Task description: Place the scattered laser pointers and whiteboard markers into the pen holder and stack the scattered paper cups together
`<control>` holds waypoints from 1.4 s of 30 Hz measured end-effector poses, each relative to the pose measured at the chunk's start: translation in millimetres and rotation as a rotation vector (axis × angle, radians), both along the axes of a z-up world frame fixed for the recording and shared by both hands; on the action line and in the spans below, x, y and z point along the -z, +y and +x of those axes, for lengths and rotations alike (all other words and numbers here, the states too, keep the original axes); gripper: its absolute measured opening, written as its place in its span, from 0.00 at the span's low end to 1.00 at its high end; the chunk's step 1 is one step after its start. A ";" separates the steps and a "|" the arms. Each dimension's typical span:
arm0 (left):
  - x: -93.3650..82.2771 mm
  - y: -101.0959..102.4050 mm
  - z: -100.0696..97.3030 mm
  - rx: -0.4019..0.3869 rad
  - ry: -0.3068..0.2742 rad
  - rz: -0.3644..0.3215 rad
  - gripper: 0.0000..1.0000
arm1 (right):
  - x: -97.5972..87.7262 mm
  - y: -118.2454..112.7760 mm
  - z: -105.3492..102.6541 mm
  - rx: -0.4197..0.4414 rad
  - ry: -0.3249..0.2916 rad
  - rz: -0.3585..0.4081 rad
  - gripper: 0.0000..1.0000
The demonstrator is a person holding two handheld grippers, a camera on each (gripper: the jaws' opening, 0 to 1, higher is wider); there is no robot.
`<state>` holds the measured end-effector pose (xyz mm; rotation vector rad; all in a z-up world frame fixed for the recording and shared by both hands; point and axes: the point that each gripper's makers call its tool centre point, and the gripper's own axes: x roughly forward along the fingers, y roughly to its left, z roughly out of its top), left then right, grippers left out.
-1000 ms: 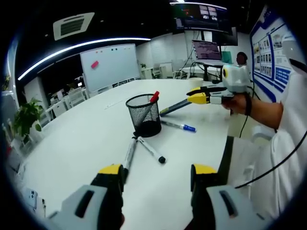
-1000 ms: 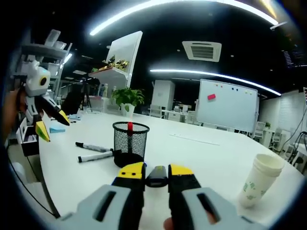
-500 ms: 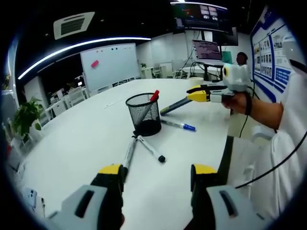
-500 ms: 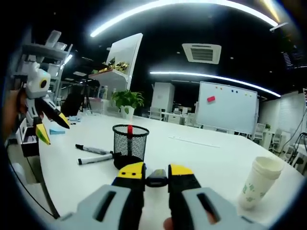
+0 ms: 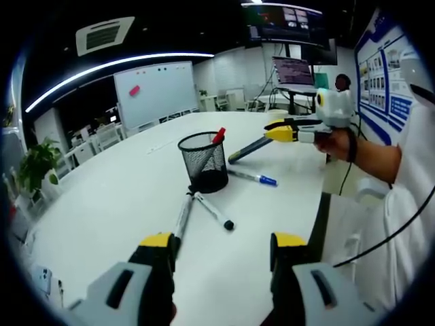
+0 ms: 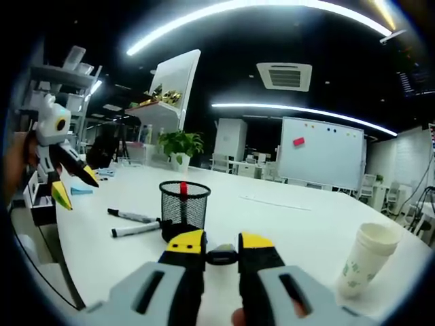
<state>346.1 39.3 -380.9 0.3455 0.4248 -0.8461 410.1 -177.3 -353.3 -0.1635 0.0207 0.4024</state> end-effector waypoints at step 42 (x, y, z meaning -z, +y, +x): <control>-0.7 1.0 0.5 0.000 -0.002 0.004 0.57 | -11.6 2.6 1.8 -0.012 -0.008 0.005 0.18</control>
